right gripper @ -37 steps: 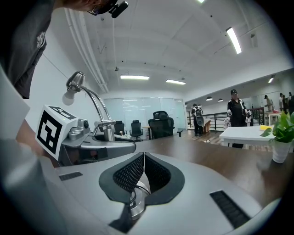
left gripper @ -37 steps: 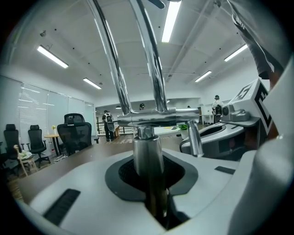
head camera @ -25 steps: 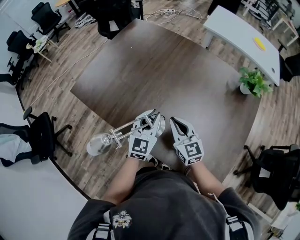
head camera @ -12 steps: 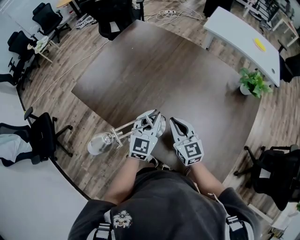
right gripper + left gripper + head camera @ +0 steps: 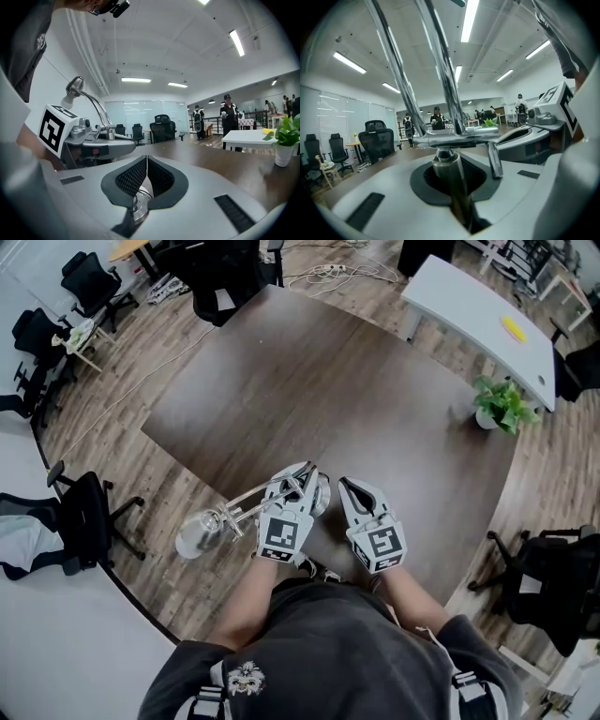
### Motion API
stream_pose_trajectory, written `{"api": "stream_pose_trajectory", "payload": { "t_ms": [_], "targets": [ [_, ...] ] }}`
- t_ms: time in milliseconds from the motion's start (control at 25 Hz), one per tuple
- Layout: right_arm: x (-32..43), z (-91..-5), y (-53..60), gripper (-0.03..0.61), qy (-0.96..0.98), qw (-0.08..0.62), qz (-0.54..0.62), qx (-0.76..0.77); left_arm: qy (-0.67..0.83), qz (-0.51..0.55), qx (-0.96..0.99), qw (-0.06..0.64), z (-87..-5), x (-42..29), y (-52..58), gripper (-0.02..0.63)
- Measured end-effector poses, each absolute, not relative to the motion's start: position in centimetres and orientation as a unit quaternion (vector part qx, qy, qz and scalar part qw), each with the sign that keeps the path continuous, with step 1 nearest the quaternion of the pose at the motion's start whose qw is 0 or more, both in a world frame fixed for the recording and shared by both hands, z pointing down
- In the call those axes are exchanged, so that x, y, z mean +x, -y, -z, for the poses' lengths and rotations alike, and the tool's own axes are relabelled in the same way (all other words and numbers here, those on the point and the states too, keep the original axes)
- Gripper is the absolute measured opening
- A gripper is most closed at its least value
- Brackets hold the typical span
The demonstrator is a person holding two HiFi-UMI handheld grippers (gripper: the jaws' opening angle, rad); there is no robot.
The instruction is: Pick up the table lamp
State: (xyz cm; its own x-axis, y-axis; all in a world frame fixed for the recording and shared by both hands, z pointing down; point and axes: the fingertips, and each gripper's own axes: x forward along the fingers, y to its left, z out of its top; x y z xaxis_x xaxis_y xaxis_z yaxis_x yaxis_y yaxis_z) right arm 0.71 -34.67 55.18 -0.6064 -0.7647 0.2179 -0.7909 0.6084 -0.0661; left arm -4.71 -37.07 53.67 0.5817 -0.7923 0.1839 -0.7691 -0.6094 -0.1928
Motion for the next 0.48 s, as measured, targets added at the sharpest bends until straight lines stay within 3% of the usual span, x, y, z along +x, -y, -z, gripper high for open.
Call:
{"api": "stream_pose_trajectory", "payload": {
  "t_ms": [480],
  "targets": [
    [0.7,-53.2,34.5,0.028,0.894,0.062,-0.067,0.438,-0.446,0.128,-0.885,0.046,-49.2,-4.8,37.1,0.043]
  ]
}}
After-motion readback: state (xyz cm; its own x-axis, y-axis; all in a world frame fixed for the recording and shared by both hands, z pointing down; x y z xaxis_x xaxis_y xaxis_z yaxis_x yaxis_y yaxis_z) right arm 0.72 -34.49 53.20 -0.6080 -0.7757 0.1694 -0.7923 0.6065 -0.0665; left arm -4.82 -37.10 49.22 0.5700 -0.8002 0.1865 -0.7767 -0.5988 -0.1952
